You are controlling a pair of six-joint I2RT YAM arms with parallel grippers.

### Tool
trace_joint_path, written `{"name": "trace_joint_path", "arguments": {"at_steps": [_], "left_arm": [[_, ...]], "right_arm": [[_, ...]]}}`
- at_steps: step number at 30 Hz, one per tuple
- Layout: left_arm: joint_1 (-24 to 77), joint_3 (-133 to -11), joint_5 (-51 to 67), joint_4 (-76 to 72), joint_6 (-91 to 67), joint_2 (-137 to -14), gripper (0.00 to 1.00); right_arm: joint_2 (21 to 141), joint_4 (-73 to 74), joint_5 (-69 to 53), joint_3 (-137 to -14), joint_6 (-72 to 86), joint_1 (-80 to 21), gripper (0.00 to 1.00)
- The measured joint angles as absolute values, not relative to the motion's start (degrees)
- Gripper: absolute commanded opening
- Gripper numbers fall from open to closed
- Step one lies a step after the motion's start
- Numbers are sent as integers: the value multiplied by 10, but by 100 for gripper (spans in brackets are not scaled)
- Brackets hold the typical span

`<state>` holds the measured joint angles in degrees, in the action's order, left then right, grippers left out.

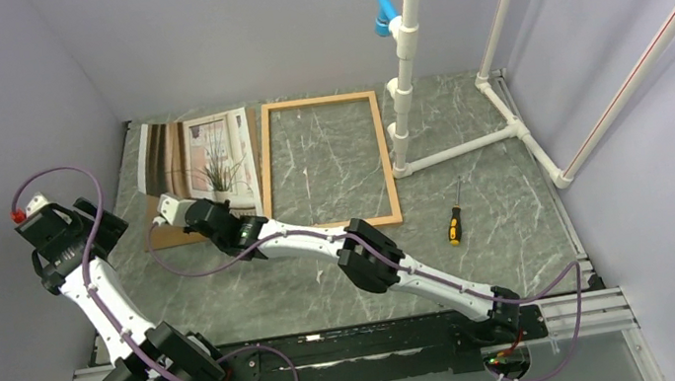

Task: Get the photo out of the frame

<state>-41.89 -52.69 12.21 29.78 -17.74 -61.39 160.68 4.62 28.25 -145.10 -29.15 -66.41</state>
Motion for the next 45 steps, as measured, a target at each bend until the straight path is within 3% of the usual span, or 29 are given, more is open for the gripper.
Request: {"name": "trace_joint_path", "arguments": {"at_steps": [4, 7, 15, 21, 24, 35, 37, 41, 45], "left_arm": [[-419, -527, 122, 298, -177, -616, 76], [-419, -527, 122, 298, -177, -618, 77], [-419, -527, 122, 298, -178, -623, 77], [-419, -527, 122, 298, -178, -625, 77], [-419, -527, 122, 298, -178, -625, 77], [-419, -526, 134, 296, -178, -627, 79], [-420, -521, 148, 290, -177, -627, 82], [-416, -504, 206, 265, -176, -627, 76], [-386, -493, 257, 240, -175, -626, 77]], "right_arm": [[1608, 43, 287, -1453, -284, -663, 3], [1614, 43, 284, -1455, -276, -660, 24], [1620, 50, 267, -1459, -261, -653, 54], [1618, 75, 227, -1462, -231, -652, 85], [1604, 104, 185, -1455, -205, -652, 95], [1472, 149, 55, -1391, -59, -639, 100], [1415, 145, 54, -1324, -32, -630, 100], [1265, 115, 58, -1112, 23, -594, 100], [1101, 87, 73, -894, 82, -538, 100]]}}
